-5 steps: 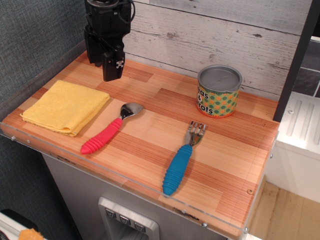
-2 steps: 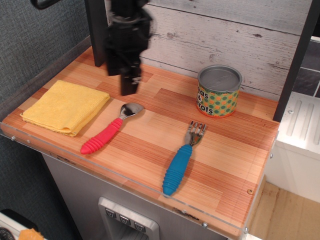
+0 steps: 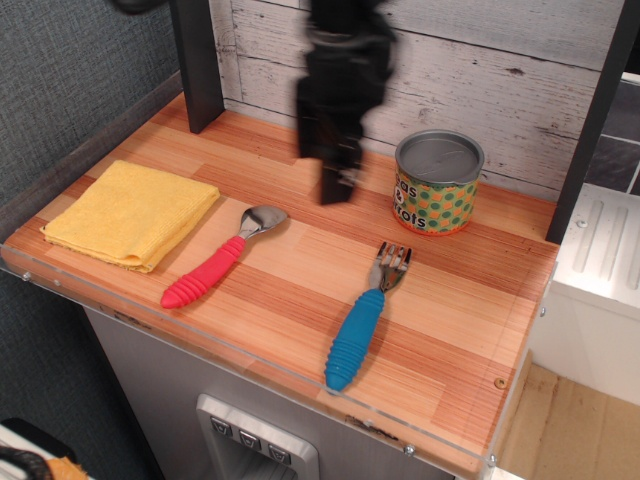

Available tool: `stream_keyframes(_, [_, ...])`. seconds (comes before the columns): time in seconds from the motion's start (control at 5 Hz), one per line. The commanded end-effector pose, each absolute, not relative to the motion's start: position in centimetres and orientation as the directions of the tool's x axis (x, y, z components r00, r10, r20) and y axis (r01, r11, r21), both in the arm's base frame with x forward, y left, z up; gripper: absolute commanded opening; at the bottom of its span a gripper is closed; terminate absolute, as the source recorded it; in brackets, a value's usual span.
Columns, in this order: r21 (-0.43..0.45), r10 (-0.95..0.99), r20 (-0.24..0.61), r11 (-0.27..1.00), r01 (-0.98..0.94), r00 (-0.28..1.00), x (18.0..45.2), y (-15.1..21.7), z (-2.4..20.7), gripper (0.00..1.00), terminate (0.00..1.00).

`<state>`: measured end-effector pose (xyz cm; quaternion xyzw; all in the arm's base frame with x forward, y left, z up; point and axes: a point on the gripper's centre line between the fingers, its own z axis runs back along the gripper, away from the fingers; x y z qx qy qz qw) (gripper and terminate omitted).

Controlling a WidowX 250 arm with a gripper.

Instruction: Move can down between the blue fork and red spoon.

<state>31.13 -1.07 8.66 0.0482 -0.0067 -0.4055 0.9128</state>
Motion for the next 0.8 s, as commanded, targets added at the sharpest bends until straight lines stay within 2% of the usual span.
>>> stream_keyframes(0.0, [0.153,-0.857,0.008,0.511,0.846,0.516,31.2,-8.2,11.0,1.00,0.00])
stream_keyframes(0.2, [0.177,-0.891,0.009,0.449,0.876,0.455,32.8,-10.6,10.7,1.00,0.00])
stream_keyframes(0.4, [0.231,-0.933,0.072,0.361,0.904,0.354,34.3,-11.4,10.0,1.00,0.00])
stream_keyframes(0.6, [0.277,-0.944,0.101,0.329,0.903,0.314,35.3,-11.4,9.5,1.00,0.00])
